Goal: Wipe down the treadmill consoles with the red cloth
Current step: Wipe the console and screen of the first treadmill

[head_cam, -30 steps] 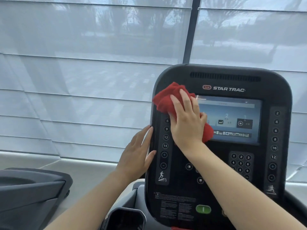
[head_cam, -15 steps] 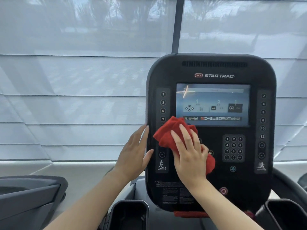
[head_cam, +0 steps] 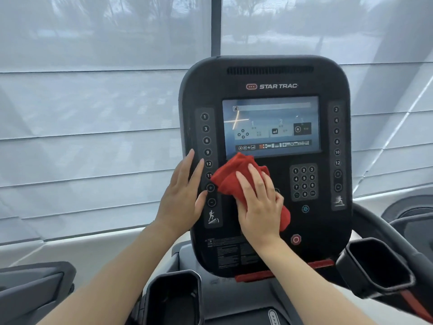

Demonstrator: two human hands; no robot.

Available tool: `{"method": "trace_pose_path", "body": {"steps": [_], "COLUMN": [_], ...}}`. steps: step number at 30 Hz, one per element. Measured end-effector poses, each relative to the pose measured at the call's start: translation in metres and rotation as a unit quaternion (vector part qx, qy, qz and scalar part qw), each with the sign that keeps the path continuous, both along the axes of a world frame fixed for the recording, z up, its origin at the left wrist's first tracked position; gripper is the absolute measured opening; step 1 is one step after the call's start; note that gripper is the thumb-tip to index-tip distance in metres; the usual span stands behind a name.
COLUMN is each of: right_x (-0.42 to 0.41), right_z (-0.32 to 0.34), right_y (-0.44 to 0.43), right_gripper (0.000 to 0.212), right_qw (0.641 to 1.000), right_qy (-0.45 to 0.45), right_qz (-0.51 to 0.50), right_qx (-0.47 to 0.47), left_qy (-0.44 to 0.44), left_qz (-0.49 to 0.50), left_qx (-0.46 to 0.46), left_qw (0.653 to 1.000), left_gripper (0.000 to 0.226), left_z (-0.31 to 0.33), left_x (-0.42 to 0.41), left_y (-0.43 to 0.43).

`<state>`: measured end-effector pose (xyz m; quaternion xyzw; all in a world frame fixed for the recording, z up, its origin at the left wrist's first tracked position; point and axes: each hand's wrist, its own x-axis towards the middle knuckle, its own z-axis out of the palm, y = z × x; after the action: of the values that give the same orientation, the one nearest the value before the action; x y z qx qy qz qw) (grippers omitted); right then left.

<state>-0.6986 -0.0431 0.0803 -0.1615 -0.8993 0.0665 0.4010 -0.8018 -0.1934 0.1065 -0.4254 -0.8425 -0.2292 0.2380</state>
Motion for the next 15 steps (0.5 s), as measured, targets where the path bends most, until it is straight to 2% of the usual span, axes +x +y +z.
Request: {"method": "trace_pose_path", "body": {"steps": [6, 12, 15], "right_x": [-0.019, 0.018, 0.021], "right_z": [0.03, -0.02, -0.021], "right_y": [0.01, 0.0, 0.006], "right_gripper": [0.047, 0.05, 0.049], "right_qw": [1.0, 1.0, 1.0], "right_qy": [0.0, -0.014, -0.011], "right_qz": [-0.004, -0.008, 0.0], "right_qx": [-0.022, -0.008, -0.018], "left_qy": [-0.013, -0.011, -0.004], "left_qz": [0.012, 0.012, 0.013], "left_qx": [0.01, 0.014, -0.003], "left_qw": [1.0, 1.0, 1.0], "left_gripper": [0.069, 0.066, 0.068], "left_z": [-0.004, -0.011, -0.012], "left_x": [0.005, 0.01, 0.009], "left_y": [0.006, 0.002, -0.001]}}
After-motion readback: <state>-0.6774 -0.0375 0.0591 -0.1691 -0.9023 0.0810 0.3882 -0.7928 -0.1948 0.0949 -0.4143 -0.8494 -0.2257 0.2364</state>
